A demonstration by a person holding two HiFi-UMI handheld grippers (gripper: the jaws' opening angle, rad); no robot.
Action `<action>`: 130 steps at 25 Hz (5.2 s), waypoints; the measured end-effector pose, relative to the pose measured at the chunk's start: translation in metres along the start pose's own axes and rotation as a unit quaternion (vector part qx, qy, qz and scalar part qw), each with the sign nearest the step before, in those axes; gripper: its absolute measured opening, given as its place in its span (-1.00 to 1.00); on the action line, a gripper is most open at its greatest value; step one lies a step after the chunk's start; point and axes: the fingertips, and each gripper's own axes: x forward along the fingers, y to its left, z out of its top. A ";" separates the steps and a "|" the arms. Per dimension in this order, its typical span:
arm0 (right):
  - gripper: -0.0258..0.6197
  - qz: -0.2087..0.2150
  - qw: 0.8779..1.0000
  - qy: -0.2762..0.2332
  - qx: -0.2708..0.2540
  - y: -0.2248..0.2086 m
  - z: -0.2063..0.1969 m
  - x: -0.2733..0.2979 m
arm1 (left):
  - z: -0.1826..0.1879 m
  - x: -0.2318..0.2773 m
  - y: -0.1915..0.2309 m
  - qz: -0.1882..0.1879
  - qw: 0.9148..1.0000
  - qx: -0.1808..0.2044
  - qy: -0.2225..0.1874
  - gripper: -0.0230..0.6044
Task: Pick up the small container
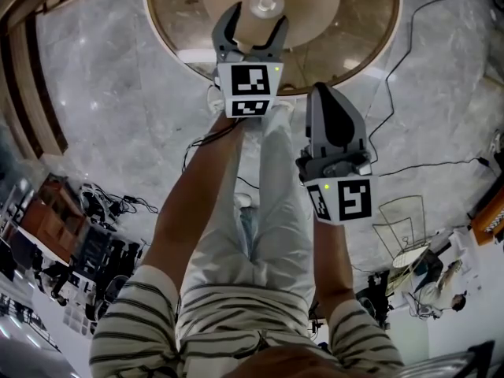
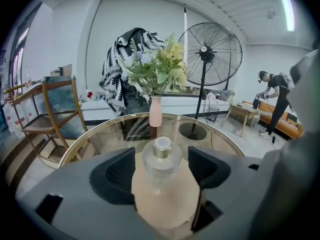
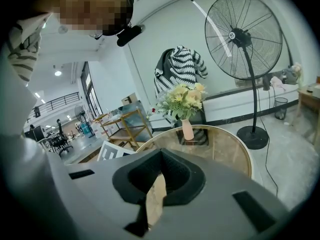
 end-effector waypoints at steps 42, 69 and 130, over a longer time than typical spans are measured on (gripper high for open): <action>-0.90 -0.030 0.999 0.001 0.011 -0.024 -0.016 -0.017 | -0.024 0.050 0.006 0.019 0.998 0.021 0.050 0.11; -0.90 -0.075 0.995 -0.068 -0.018 0.034 0.117 -0.107 | 0.169 -0.120 -0.013 -0.007 0.999 0.025 -0.028 0.11; -0.90 -0.078 0.968 -0.217 -0.102 0.164 0.356 -0.253 | 0.396 -0.434 -0.031 -0.060 0.978 0.049 -0.193 0.11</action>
